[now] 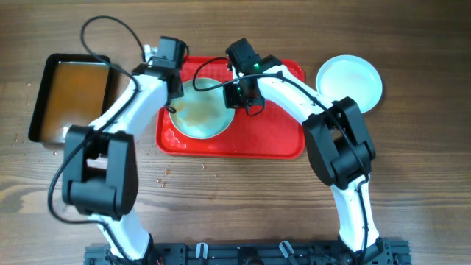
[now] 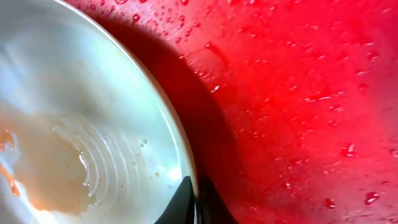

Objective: Clean dirty plates on tray and stack at the side
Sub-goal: 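Scrub around the plate rim with the sponge while right gripper holds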

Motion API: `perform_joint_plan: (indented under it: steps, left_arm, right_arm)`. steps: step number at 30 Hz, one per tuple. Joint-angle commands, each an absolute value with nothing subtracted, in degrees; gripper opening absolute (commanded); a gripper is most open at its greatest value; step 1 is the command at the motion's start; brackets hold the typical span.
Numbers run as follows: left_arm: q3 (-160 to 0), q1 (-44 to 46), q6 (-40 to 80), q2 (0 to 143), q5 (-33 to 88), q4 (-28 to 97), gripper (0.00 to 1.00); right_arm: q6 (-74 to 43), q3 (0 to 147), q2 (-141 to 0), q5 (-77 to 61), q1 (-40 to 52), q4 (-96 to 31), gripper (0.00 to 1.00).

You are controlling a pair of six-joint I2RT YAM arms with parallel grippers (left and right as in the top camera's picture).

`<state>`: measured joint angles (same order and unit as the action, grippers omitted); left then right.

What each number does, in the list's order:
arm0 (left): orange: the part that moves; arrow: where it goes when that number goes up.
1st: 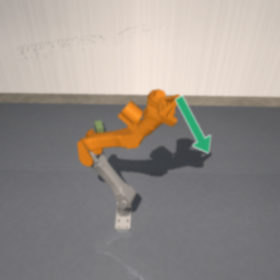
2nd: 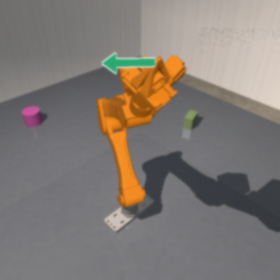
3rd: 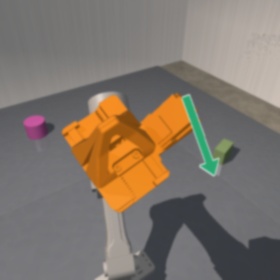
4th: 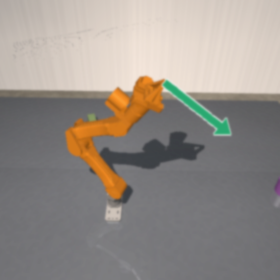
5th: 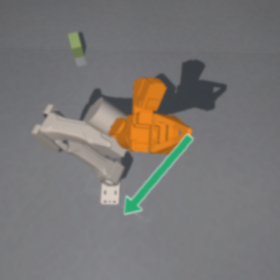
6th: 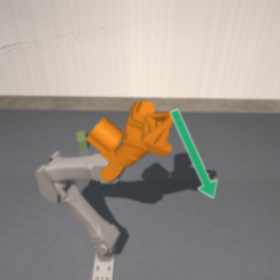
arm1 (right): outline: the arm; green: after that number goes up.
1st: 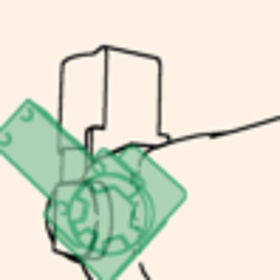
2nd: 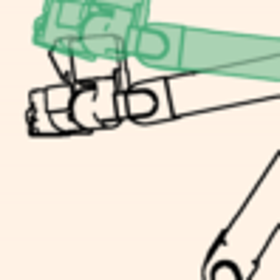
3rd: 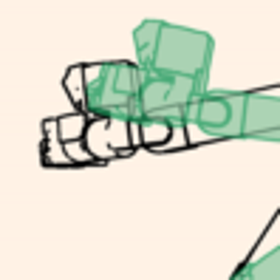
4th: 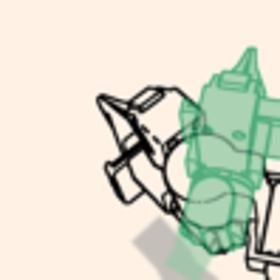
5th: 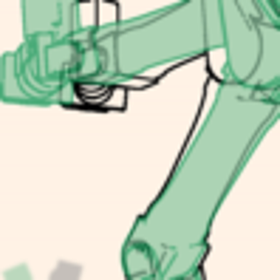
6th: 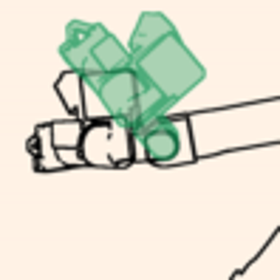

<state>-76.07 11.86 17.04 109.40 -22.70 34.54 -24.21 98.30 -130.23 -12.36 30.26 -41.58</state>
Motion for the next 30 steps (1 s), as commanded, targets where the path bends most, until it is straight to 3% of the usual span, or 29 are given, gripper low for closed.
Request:
perform_joint_plan:
  steps: [1,6,12,21,30]
  left_arm:
    - [-76.18,11.77,19.57,106.45,-8.19,35.55,0.04]
    - [-75.37,12.23,26.41,107.22,8.29,37.58,0.04]
    - [-69.34,13.13,26.39,109.67,7.42,35.68,0.04]
    - [-65.25,13.06,25.74,110.1,-18.0,35.24,0.04]
    - [-67.96,13.06,26.09,99.07,-25.34,36.97,0.04]
  right_arm:
    - [-24.14,97.82,-132.64,-8.75,29.93,-42.22,0.05]
    - [-24.14,97.82,-132.64,-8.75,29.93,-41.98,0.05]
    - [-24.16,97.82,-132.64,-8.75,29.93,-41.95,0.06]
    - [-24.16,97.82,-132.64,-8.78,29.93,-42.04,0.04]
    - [-24.14,98.56,-132.64,-8.75,29.93,-42.78,0.04]
